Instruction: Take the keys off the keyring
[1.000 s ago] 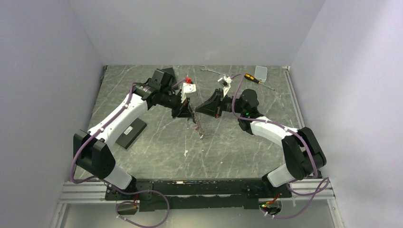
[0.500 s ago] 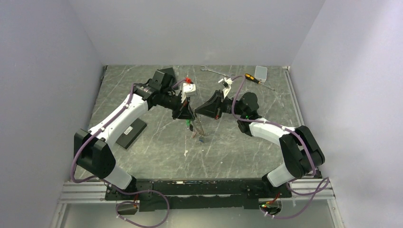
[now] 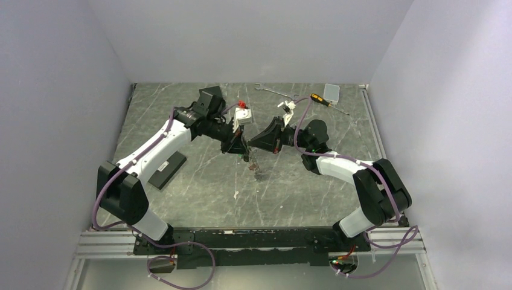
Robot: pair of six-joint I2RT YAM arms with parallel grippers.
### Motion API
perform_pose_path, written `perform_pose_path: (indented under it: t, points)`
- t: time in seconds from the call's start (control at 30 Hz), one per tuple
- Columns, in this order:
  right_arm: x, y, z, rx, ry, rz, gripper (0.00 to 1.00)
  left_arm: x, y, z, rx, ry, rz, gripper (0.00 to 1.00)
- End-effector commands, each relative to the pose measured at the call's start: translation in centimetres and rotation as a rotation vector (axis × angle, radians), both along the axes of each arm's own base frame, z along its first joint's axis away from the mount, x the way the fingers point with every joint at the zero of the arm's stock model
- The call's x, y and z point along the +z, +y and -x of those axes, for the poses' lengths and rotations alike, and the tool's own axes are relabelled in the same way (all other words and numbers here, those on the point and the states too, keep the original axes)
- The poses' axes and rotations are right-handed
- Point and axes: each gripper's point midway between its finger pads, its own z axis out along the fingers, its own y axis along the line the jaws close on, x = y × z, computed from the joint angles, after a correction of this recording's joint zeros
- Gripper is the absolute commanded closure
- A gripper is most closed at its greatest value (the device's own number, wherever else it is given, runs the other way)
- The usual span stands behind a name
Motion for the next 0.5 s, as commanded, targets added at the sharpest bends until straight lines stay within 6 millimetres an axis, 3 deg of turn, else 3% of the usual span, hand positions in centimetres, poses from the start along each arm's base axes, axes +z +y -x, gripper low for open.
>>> perform_pose_path:
  t: [0.0, 0.27, 0.47]
  points:
    - [4.1, 0.4, 0.5, -0.013, -0.149, -0.109, 1.0, -0.5, -1.0, 0.9, -0.033, -0.011, -0.016, 1.0]
    - [4.3, -0.4, 0.0, -0.03, -0.18, -0.099, 1.0, 1.1, 0.4, 1.1, -0.02, -0.034, -0.017, 1.0]
    - [2.7, -0.9, 0.3, -0.008, -0.216, -0.02, 1.0, 2.9, 1.7, 0.5, 0.019, -0.077, -0.009, 1.0]
